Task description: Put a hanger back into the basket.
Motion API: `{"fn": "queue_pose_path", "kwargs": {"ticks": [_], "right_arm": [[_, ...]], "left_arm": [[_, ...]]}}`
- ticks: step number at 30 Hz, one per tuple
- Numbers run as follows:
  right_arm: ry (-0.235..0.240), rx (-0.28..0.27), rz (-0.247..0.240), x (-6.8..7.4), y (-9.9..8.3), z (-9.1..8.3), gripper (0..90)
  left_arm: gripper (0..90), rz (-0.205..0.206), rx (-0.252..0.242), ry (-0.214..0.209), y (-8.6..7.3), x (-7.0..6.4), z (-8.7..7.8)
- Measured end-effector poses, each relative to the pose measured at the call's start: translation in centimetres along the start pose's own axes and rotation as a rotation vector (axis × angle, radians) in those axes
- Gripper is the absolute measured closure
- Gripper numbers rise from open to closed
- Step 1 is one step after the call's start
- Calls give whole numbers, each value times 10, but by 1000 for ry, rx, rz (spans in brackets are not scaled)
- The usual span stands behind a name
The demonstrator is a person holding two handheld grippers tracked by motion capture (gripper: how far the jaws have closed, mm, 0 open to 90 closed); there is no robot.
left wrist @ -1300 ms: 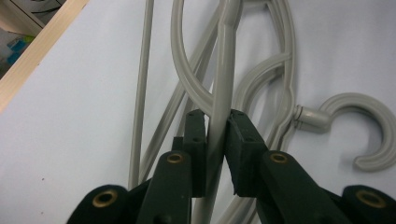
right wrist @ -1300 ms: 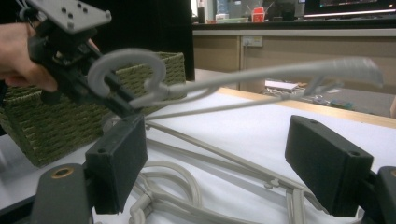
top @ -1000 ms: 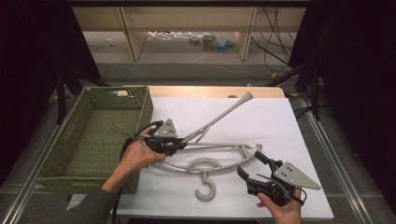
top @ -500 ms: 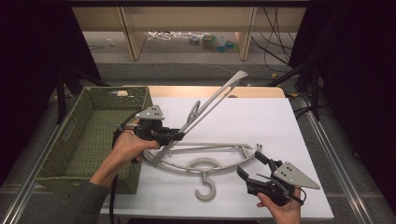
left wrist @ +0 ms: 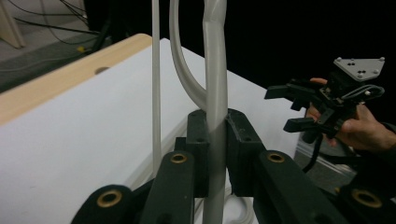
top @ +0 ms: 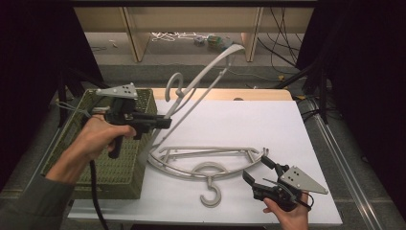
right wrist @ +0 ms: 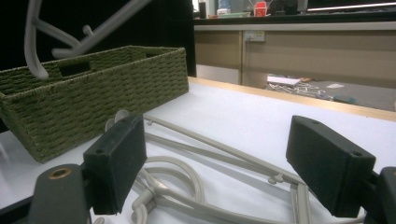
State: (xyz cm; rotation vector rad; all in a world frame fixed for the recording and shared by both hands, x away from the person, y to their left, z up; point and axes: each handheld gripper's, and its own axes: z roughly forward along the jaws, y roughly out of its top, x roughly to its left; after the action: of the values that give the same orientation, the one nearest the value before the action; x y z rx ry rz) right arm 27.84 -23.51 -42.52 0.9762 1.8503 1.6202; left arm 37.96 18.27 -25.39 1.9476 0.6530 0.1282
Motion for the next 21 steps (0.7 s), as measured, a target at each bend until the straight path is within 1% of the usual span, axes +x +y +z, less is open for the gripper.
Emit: {"fn": "queue_pose_path", "kwargs": {"ticks": [2, 3, 4, 6, 7, 9, 12, 13, 15, 16, 18, 19, 21], "right_arm": [[-4, -7, -1, 0, 0, 0, 207], [-8, -4, -3, 0, 0, 0, 205], [2, -8, 3, 0, 0, 1, 201], [1, -8, 5, 0, 0, 1, 198], [7, 18, 1, 0, 0, -1, 196], [-3, 1, -7, 0, 0, 1, 191], [-5, 6, -6, 0, 0, 1, 179], [2, 3, 9, 1, -1, 1, 170], [1, 2, 9, 1, -1, 1, 169], [0, 15, 5, 0, 0, 1, 166], [-4, 10, 1, 0, 0, 1, 159], [-4, 10, 1, 0, 0, 1, 159], [-1, 8, 4, 0, 0, 1, 159]], "left_arm": [[809, 7, 0, 25, 3, 2, -9], [810, 9, 1, 45, 3, 4, -15], [809, 11, 6, 60, 3, 6, -19], [809, 13, 15, 85, 1, 10, -24], [809, 13, 20, 99, 0, 13, -27], [809, 2, 26, 127, -5, 19, -32], [810, -4, 40, 156, -10, 26, -37], [809, -6, 43, 165, -12, 29, -39], [809, -12, 49, 192, -17, 35, -43], [809, -13, 47, 198, -19, 37, -44], [810, -21, 52, 206, -22, 39, -47], [810, -19, 58, 207, -24, 41, -48], [810, -16, 72, 224, -27, 42, -49]]}}
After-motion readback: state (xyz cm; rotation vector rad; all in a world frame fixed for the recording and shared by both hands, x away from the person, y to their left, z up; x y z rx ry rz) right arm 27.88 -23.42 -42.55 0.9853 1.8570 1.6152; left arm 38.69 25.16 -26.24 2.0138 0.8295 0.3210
